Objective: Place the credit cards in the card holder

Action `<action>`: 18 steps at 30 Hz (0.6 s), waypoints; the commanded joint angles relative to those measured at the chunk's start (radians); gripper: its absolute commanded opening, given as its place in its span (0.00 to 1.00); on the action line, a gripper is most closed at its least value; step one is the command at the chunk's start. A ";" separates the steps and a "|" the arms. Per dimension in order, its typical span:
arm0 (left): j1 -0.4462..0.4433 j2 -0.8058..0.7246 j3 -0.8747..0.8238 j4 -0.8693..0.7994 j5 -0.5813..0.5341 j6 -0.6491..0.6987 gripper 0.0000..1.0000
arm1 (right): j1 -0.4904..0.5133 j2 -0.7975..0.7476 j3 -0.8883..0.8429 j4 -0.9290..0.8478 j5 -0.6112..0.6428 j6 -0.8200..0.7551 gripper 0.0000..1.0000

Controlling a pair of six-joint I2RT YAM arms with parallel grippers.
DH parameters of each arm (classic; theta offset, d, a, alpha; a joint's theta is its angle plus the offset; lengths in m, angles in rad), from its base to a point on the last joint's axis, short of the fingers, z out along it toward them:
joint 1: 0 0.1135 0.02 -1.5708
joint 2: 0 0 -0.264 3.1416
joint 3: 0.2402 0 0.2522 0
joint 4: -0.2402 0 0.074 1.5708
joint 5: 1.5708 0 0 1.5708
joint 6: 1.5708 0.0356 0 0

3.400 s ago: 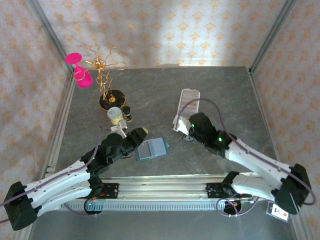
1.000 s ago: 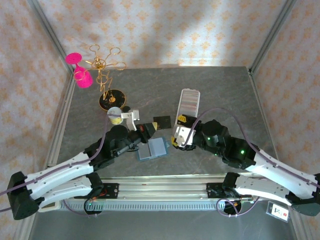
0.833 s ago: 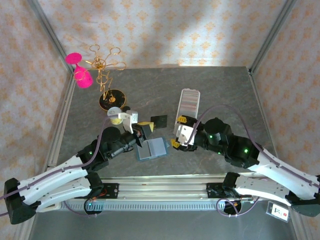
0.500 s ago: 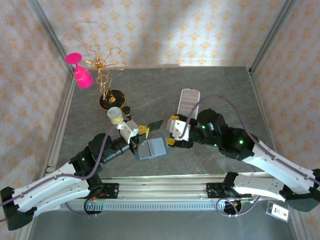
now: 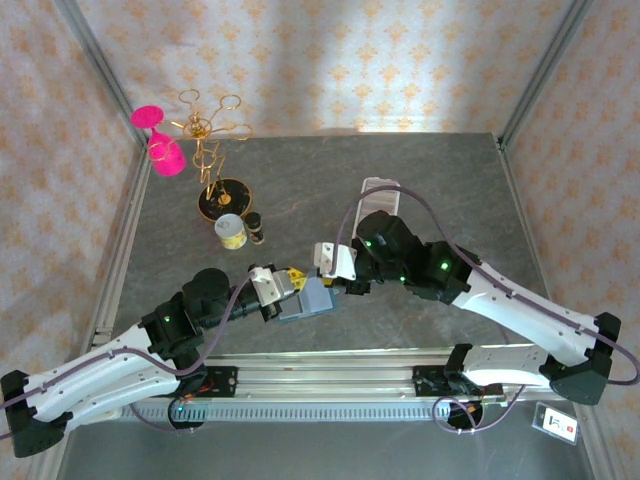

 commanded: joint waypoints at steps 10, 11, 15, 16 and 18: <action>-0.009 -0.023 0.015 0.034 -0.029 0.034 0.00 | -0.002 0.007 0.027 -0.048 -0.036 0.009 0.05; -0.009 -0.026 0.012 0.044 -0.047 0.026 0.00 | -0.002 0.007 0.025 -0.048 -0.033 0.009 0.00; -0.010 -0.043 -0.010 0.105 -0.129 -0.069 0.47 | -0.001 -0.016 -0.003 -0.021 -0.019 0.047 0.00; -0.010 -0.049 -0.018 0.122 -0.147 -0.126 0.60 | -0.001 -0.031 -0.028 0.003 -0.008 0.072 0.00; -0.010 -0.064 -0.037 0.140 -0.160 -0.254 0.75 | -0.002 -0.066 -0.099 0.066 0.023 0.148 0.00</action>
